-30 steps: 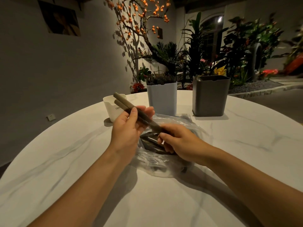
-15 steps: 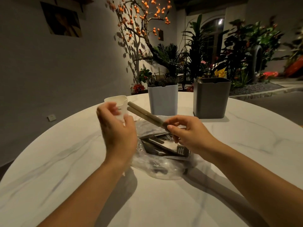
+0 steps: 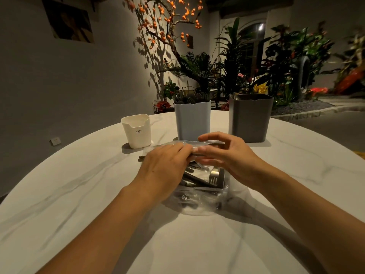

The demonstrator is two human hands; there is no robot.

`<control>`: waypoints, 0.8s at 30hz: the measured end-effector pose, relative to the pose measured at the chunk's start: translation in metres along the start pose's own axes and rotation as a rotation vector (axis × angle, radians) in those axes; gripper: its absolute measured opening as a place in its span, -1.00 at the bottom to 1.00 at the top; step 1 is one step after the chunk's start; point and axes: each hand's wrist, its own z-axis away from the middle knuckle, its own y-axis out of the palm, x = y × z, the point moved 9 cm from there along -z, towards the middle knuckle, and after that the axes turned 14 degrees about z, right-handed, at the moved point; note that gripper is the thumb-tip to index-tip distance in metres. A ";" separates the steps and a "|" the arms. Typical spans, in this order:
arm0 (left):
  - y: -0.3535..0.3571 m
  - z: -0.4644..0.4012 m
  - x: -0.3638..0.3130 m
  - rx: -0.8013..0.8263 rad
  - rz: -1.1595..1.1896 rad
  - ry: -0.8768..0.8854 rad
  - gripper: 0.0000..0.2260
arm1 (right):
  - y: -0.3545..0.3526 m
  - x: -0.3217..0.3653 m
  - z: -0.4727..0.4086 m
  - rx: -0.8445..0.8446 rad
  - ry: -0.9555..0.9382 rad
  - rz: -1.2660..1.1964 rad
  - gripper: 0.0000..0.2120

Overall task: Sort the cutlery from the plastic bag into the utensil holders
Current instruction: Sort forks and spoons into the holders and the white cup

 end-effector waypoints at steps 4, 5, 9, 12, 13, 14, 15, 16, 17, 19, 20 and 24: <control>0.003 0.000 0.026 0.008 0.325 -0.317 -0.82 | -0.006 0.010 -0.001 0.102 0.002 -0.333 -0.60; 0.002 -0.001 0.029 -0.021 0.460 -0.370 -0.81 | -0.009 0.015 0.000 0.102 -0.012 -0.352 -0.61; 0.017 -0.009 0.018 0.018 1.148 -0.593 -0.76 | -0.025 0.025 -0.005 -0.085 -0.104 -0.050 -0.74; 0.025 -0.020 0.005 0.107 1.300 -0.639 -0.74 | -0.037 0.035 -0.013 -0.176 -0.144 0.049 -0.82; 0.025 -0.026 0.005 0.112 1.308 -0.644 -0.74 | -0.040 0.041 -0.016 -0.173 -0.153 0.049 -0.81; 0.024 -0.032 0.004 0.110 1.304 -0.648 -0.74 | -0.044 0.046 -0.018 -0.166 -0.161 0.048 -0.80; 0.024 -0.039 0.004 0.107 1.297 -0.653 -0.74 | -0.048 0.052 -0.020 -0.157 -0.166 0.050 -0.78; 0.024 -0.046 0.003 0.108 1.292 -0.654 -0.74 | -0.053 0.057 -0.022 -0.151 -0.170 0.061 -0.76; 0.025 -0.053 0.001 0.109 1.294 -0.653 -0.73 | -0.058 0.062 -0.023 -0.154 -0.175 0.087 -0.75; 0.027 -0.066 -0.003 0.097 1.303 -0.654 -0.72 | -0.070 0.072 -0.026 -0.185 -0.192 0.154 -0.70; 0.028 -0.073 -0.005 0.087 1.296 -0.658 -0.72 | -0.077 0.077 -0.027 -0.211 -0.201 0.191 -0.65; 0.024 -0.101 -0.003 0.037 1.079 -0.607 -0.81 | -0.098 0.102 -0.032 -0.319 -0.296 0.438 -0.49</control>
